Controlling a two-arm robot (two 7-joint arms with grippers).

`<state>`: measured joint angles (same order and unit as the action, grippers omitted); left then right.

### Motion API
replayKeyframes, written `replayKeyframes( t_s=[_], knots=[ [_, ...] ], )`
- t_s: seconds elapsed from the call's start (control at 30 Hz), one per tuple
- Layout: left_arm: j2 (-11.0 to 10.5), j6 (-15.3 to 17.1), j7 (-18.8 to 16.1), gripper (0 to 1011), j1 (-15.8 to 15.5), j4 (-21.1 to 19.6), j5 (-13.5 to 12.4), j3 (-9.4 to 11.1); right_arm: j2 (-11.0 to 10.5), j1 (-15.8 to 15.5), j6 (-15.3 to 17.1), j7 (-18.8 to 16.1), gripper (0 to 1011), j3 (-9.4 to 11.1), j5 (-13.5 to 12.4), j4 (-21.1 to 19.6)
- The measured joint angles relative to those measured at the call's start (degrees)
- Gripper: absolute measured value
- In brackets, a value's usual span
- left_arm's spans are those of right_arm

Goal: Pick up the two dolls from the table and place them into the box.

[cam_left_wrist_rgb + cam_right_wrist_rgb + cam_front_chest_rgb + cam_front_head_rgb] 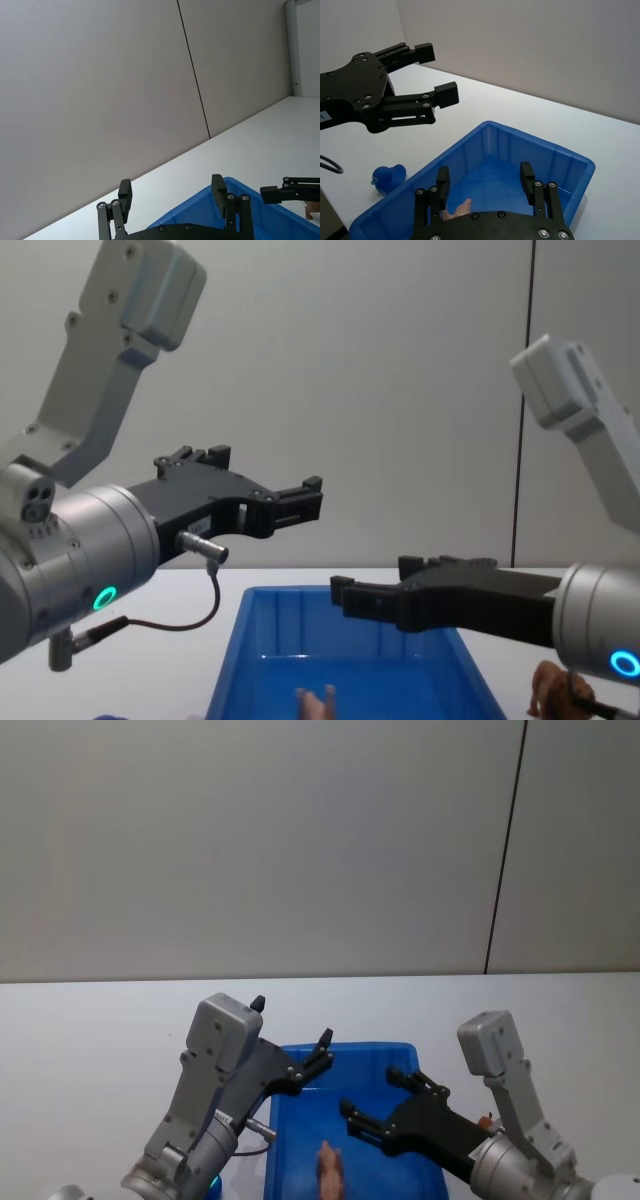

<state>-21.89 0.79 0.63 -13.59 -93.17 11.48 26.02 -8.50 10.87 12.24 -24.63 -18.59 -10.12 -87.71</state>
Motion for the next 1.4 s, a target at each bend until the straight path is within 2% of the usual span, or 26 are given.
replayKeyframes(
  t_s=[0.03, 0.23, 0.6, 1.03, 1.4],
  knots=[
    [0.0, 0.0, 0.0, 1001, 0.0, 0.0, 0.0, 0.0, 0.1, 0.2, 0.3, 0.2, 843, -0.1, 0.1, 0.1],
    [0.0, 0.0, 0.0, 1001, 0.0, 0.0, 0.0, 0.0, 0.1, 0.1, 1.3, 2.2, 1000, -0.1, 0.3, -0.3],
    [0.0, 0.0, 0.0, 1001, 0.0, 0.0, 0.0, 0.0, -2.2, -3.1, 1.7, 7.2, 1001, 0.8, 0.3, -5.1],
    [0.0, 0.0, 0.0, 1001, 0.0, 0.0, 0.0, 0.0, -6.9, -8.9, 2.4, 12.9, 1001, 2.9, -1.4, -11.1],
    [0.0, 0.0, 0.0, 1001, 0.0, 0.0, 0.0, 0.0, -9.4, -12.3, 2.7, 15.0, 1001, 4.1, -2.4, -12.3]
  ],
)
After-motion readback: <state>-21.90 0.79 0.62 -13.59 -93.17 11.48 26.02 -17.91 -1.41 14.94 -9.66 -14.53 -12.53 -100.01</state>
